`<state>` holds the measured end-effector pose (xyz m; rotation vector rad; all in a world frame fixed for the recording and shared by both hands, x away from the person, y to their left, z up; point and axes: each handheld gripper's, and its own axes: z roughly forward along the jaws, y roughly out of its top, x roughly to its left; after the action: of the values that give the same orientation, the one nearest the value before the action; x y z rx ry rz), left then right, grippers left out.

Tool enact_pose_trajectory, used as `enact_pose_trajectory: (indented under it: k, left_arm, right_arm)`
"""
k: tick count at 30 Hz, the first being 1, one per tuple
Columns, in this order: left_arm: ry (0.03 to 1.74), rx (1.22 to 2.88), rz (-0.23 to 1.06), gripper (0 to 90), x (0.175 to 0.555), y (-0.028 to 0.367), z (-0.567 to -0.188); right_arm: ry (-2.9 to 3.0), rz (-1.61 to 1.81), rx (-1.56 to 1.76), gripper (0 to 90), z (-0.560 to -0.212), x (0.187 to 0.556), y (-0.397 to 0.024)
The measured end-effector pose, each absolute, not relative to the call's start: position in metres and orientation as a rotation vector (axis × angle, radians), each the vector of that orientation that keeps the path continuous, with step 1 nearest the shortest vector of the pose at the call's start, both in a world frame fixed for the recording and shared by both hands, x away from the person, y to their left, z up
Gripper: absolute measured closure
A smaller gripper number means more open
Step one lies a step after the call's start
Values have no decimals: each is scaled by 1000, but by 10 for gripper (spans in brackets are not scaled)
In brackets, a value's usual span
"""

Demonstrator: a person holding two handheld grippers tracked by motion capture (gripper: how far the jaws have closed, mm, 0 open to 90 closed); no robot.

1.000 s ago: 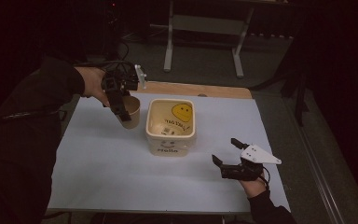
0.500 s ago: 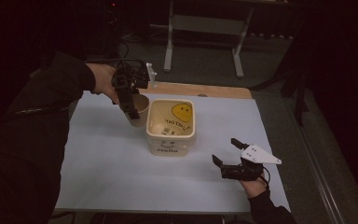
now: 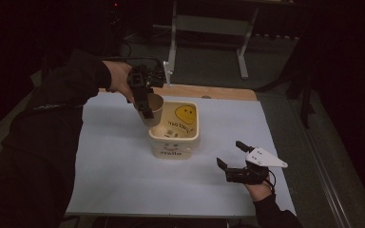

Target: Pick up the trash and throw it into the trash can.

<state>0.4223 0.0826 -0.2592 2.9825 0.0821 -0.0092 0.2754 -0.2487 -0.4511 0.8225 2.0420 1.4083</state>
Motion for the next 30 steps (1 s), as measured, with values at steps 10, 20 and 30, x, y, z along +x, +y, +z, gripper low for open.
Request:
enact_pose_trajectory:
  k: [10,20,30]
  left_arm:
    - [40,2971,-9,277,428,67,-260]
    - [12,2953,-14,278,433,55,-258]
    - [-4,2936,-17,277,437,43,-259]
  right_arm:
    - [2042,1407,817,95,-451,275,-249]
    - [2042,1414,819,95,-451,275,-249]
    - [2045,1411,818,95,-452,275,-249]
